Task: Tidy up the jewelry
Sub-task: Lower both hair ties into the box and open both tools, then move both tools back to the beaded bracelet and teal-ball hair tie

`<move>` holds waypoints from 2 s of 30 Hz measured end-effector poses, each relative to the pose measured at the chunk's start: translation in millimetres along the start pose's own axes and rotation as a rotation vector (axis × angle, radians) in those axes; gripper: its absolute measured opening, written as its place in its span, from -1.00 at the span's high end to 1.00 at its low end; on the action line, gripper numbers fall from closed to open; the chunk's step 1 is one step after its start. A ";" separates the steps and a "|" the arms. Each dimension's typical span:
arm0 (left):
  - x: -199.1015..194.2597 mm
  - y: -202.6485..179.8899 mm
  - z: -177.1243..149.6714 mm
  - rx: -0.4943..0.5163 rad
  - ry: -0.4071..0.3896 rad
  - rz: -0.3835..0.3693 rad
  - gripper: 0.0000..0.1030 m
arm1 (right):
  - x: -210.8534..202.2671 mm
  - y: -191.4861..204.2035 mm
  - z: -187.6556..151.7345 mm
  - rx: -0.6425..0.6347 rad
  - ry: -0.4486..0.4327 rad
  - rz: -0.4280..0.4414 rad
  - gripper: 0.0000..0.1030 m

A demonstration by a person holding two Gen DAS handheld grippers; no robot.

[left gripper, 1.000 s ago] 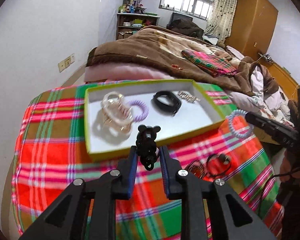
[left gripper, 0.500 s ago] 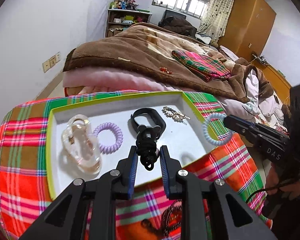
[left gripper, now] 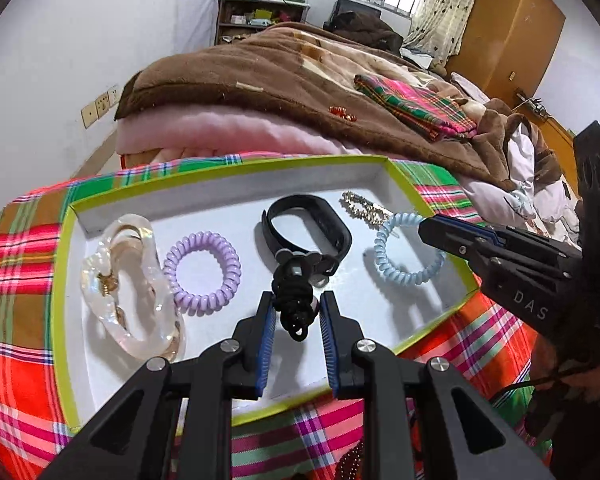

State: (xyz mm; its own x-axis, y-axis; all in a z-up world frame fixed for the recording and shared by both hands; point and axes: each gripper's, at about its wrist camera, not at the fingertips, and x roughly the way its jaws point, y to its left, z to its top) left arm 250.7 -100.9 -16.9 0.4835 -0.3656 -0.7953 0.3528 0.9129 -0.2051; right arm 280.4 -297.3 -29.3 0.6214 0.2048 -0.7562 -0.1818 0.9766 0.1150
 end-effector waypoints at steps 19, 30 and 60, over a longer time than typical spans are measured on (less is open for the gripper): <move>13.8 5.8 0.1 -0.035 0.031 0.004 0.52 | 22.0 4.1 1.0 -0.058 0.051 -0.069 0.80; 15.0 4.9 1.9 -0.026 0.034 0.012 0.30 | 22.3 7.6 0.8 -0.069 0.051 -0.082 0.77; -53.5 -1.2 -25.8 -0.044 -0.064 -0.004 -0.10 | -50.8 14.9 -23.8 -0.011 -0.069 -0.018 0.17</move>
State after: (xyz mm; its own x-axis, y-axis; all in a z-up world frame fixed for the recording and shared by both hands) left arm 203.7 -77.7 11.1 0.5328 -0.3785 -0.7569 0.3202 0.9181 -0.2337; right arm 228.0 -294.7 -4.5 0.6755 0.1915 -0.7120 -0.1785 0.9794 0.0941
